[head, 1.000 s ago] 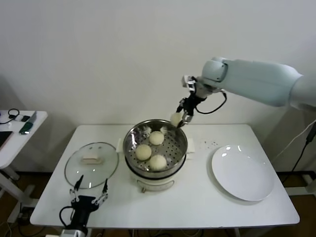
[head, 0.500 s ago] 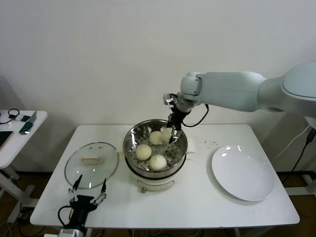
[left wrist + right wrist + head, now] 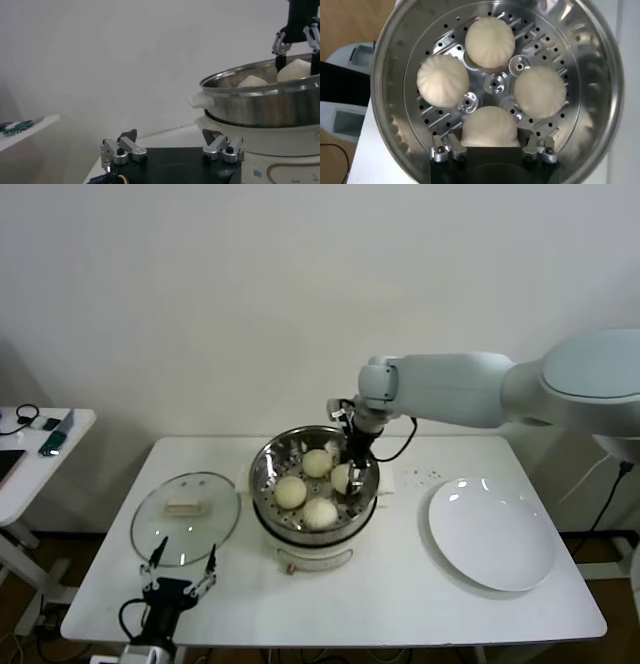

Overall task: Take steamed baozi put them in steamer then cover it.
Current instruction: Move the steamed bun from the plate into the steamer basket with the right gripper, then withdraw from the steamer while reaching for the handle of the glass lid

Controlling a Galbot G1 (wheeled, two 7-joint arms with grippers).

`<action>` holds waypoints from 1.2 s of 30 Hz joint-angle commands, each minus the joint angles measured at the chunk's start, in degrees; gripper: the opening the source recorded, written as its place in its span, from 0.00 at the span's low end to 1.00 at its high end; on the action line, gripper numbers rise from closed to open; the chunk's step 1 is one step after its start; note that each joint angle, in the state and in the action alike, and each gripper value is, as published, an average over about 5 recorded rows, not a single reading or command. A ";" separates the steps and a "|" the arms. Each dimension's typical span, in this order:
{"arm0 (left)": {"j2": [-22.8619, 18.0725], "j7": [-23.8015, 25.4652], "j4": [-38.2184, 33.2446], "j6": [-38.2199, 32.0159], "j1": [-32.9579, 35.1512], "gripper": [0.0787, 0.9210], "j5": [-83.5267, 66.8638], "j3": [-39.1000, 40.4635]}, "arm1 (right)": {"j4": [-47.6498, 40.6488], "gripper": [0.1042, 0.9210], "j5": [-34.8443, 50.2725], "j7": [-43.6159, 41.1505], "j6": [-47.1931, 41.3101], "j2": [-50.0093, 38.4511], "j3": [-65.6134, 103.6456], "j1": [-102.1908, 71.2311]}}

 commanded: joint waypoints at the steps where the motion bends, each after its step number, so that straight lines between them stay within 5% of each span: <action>1: 0.10 -0.01 0.22 0.05 -0.15 0.88 -0.02 0.04 | -0.50 0.75 -0.99 0.03 -0.09 0.52 -0.39 -1.25; 18: 0.18 -0.09 0.37 0.18 -0.67 0.88 -0.03 0.19 | -0.34 0.88 -1.25 -0.29 -0.48 -1.46 1.81 -0.66; 28: 0.68 -0.17 0.41 0.09 -0.71 0.88 -0.33 -0.02 | 2.08 0.88 0.41 -2.03 2.00 -10.18 8.22 3.91; 36: 0.86 -0.36 0.31 0.18 -0.79 0.88 -0.76 -0.49 | 6.70 0.88 -0.18 13.47 9.85 -24.81 21.11 -1.61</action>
